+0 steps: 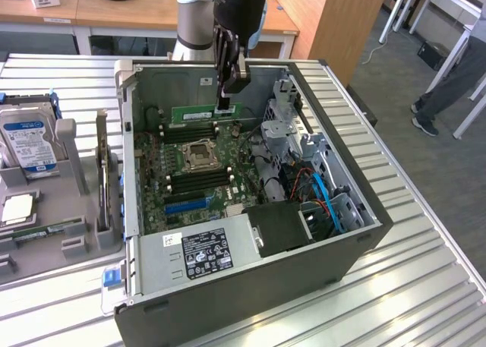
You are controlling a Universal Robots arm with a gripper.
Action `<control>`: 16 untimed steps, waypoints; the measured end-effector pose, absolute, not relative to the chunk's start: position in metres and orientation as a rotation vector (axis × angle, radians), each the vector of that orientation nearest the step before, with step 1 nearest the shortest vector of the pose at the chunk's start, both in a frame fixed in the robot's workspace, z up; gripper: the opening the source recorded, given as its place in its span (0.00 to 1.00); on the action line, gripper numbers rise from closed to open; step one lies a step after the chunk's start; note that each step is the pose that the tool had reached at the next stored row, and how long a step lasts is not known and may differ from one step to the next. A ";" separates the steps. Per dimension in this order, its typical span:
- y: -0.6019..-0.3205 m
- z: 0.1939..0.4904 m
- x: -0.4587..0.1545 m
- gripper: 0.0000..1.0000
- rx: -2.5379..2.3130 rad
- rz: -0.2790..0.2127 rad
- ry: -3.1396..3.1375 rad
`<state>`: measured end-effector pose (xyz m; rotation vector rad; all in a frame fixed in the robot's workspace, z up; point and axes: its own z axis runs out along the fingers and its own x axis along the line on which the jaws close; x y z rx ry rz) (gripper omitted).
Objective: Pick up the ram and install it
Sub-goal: 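Insert the ram into the slot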
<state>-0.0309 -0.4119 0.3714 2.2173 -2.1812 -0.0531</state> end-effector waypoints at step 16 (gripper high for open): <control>-0.412 0.353 -0.031 0.11 2.217 -0.053 -2.181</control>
